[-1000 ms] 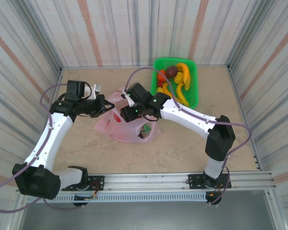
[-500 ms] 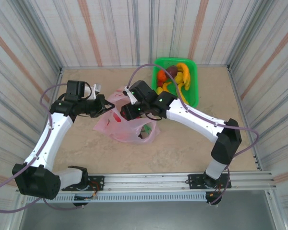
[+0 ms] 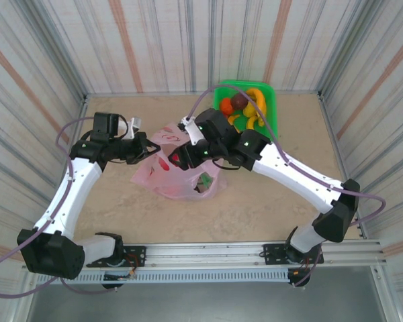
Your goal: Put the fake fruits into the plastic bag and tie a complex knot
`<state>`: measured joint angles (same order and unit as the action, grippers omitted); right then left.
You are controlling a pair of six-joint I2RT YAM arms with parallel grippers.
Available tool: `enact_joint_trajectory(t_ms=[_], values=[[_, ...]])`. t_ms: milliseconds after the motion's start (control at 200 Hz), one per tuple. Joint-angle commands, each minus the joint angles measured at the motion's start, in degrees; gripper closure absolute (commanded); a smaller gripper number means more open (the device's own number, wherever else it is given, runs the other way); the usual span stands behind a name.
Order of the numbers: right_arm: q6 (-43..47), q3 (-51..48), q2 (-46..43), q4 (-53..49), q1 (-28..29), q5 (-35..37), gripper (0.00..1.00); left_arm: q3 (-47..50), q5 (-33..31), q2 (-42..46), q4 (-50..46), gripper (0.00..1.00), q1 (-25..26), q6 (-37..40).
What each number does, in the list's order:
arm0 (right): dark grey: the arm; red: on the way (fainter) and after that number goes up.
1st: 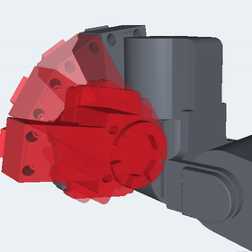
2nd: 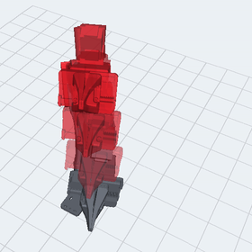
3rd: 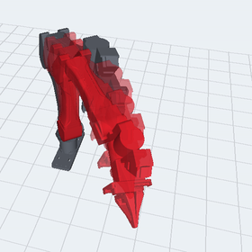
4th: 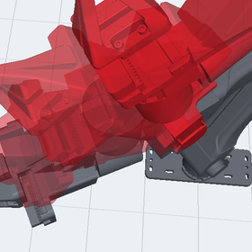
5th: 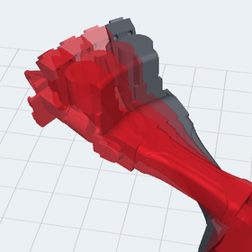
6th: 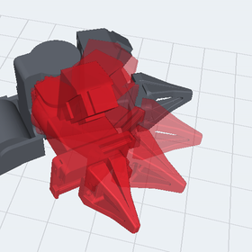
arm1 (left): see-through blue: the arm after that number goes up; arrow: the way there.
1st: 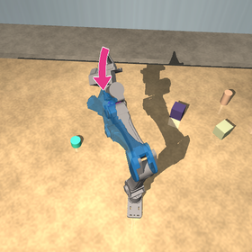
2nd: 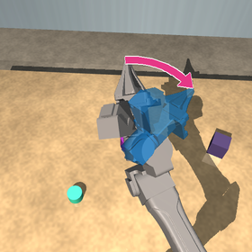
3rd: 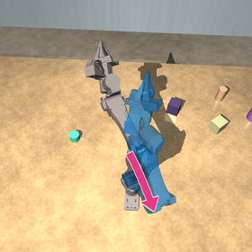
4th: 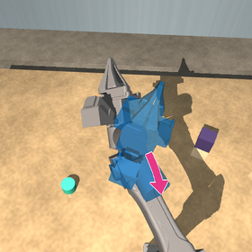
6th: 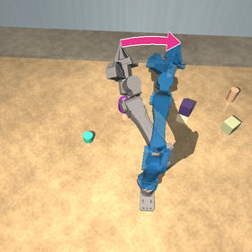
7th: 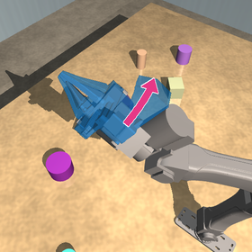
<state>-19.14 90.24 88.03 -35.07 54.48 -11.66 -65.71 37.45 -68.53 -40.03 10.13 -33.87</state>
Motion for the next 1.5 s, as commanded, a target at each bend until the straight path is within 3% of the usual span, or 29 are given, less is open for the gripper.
enact_joint_trajectory(t_ms=[0,120,336,696,1007,1202,1498], values=[[-2.09,-1.80,-0.15,0.63,1.78,-4.87,0.23,0.67,0.53,0.94,0.74,1.00,-0.29,-0.23],[-3.01,-2.22,0.18,2.02,3.11,-6.75,0.22,0.65,0.56,1.09,0.73,1.00,-0.29,-0.23],[-1.49,0.03,-1.09,0.17,2.59,-3.01,0.22,0.67,0.45,1.10,0.66,1.00,-0.29,-0.22],[0.57,2.31,-3.45,-1.32,-4.28,0.62,0.20,0.51,0.43,0.95,0.52,1.00,-0.29,-0.06],[0.68,1.91,-2.86,0.85,-17.94,1.71,0.13,-0.12,0.44,0.92,0.00,1.00,-0.28,0.45],[-0.50,0.91,0.66,4.29,-27.43,3.17,0.00,-0.63,0.43,0.69,-0.47,1.00,-0.29,0.99],[-3.10,6.75,13.69,6.17,-37.72,3.05,0.01,-0.73,1.21,0.69,-0.22,1.00,-0.30,0.82]])
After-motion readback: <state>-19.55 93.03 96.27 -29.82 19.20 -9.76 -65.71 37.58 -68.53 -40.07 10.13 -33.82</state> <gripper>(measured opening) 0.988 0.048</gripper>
